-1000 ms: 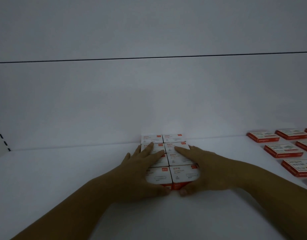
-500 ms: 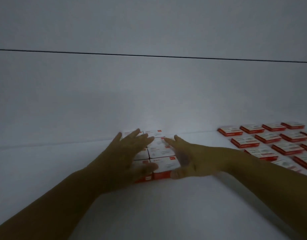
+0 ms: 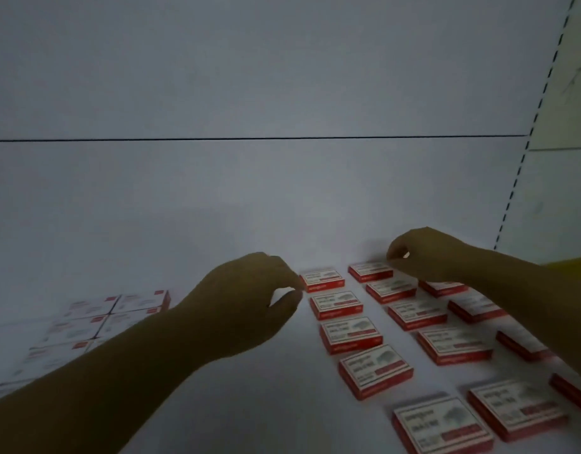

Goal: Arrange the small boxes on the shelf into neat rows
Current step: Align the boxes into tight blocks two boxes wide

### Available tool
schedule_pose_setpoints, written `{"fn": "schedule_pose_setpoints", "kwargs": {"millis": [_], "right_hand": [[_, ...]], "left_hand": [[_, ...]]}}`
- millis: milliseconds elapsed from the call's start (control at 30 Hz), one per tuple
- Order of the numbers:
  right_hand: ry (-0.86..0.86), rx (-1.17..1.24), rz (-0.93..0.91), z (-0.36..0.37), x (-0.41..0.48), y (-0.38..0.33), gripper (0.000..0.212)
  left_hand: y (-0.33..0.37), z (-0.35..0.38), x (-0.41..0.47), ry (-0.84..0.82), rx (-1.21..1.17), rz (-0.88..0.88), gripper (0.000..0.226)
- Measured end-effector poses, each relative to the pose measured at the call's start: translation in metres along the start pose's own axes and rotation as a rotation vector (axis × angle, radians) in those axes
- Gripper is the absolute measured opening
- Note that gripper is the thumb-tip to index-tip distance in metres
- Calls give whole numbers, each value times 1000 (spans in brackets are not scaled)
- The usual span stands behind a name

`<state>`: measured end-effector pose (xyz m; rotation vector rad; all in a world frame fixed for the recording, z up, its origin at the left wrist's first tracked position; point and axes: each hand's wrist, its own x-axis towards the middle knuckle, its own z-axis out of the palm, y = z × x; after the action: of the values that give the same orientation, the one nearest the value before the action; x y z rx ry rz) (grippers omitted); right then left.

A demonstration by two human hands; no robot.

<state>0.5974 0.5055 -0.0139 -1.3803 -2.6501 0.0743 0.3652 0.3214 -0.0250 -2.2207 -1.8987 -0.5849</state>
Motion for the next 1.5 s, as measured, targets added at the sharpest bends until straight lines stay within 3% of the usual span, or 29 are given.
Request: {"fn": "schedule_pose_setpoints", "kwargs": {"millis": [100, 200, 333, 533, 633, 767, 1033, 1167, 1267, 1367, 1500], "right_hand": [[24, -46, 20, 8, 22, 27, 21], [-58, -79, -29, 18, 40, 28, 21], [-148, -92, -113, 24, 56, 21, 26], [-76, 39, -222, 39, 65, -16, 30], [-69, 75, -266, 43, 68, -39, 34], [-63, 93, -288, 49, 68, -61, 34], [-84, 78, -307, 45, 60, -65, 25], [1, 174, -213, 23, 49, -23, 38], [-99, 115, -184, 11, 31, 25, 23], [-234, 96, -153, 10, 15, 51, 21], [-149, 92, -170, 23, 10, 54, 27]], "left_hand": [[11, 38, 47, -134, -3, -114, 34], [-4, 74, 70, -183, -65, -232, 34], [-20, 90, 67, -120, -87, -367, 34], [-46, 69, 41, 29, 71, -584, 28], [-52, 67, 30, 114, 8, -644, 27], [-55, 77, 26, 218, -65, -633, 27], [-58, 77, 30, 270, -136, -571, 20], [-45, 64, 36, 290, -217, -443, 23], [-25, 60, 44, 124, -317, -292, 21], [-8, 67, 44, -102, -348, -203, 31], [5, 78, 42, -105, -410, -269, 29]]}}
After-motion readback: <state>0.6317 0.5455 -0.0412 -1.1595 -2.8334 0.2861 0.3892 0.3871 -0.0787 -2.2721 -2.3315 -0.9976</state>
